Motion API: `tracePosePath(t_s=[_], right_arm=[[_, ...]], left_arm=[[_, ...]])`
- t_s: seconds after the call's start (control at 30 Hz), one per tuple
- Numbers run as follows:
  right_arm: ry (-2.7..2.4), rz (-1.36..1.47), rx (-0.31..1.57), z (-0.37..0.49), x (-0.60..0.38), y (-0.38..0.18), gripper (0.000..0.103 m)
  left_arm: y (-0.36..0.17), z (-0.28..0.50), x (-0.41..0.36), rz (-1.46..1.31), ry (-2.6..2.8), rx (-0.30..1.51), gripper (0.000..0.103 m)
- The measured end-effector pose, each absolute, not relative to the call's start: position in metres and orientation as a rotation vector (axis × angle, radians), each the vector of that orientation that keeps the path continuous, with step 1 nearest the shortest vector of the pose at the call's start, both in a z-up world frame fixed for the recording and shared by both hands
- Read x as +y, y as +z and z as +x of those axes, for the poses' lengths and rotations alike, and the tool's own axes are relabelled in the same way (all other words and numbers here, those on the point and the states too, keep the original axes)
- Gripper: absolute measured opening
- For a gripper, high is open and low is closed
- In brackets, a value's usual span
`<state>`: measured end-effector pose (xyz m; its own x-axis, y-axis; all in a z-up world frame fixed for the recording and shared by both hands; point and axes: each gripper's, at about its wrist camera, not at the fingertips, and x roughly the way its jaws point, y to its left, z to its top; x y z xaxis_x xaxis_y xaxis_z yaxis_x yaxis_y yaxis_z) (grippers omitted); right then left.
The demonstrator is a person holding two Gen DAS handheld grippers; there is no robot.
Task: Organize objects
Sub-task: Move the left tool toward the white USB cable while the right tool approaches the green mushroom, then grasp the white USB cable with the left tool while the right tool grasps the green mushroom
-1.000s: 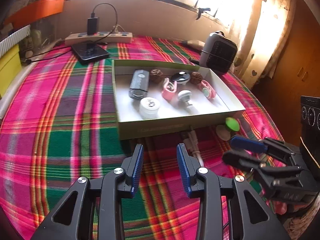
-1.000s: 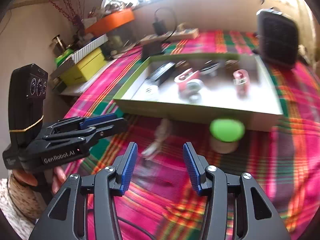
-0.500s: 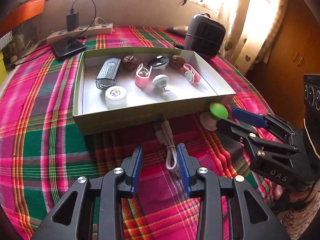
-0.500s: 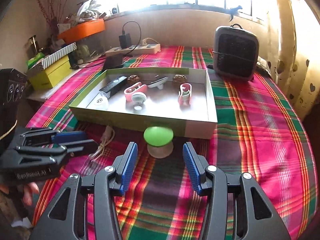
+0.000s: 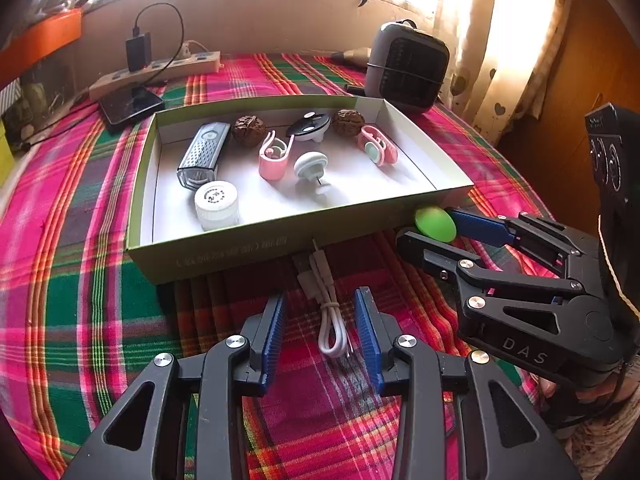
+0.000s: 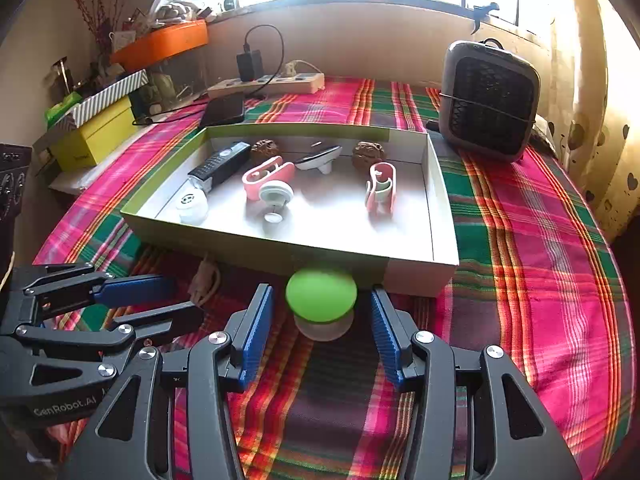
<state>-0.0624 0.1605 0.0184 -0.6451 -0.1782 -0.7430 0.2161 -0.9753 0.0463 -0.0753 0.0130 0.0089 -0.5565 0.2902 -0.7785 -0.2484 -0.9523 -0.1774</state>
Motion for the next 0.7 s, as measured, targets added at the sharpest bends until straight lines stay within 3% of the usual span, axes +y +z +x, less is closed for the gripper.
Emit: tracePosePath(t_s=[0.5, 0.7], right_arm=[[-2.659, 1.267, 0.005, -0.0705, 0.1644, 0.0134, 0.049], [-2.655, 1.256, -0.009, -0.0696, 0.1649, 0.0146, 0.049]], left_arm=[[0.0095, -0.0800, 0.0163, -1.271, 2.569, -0.024, 0.032], [0.0093, -0.0808, 0.0116, -1.275, 2.584, -0.047, 0.022]])
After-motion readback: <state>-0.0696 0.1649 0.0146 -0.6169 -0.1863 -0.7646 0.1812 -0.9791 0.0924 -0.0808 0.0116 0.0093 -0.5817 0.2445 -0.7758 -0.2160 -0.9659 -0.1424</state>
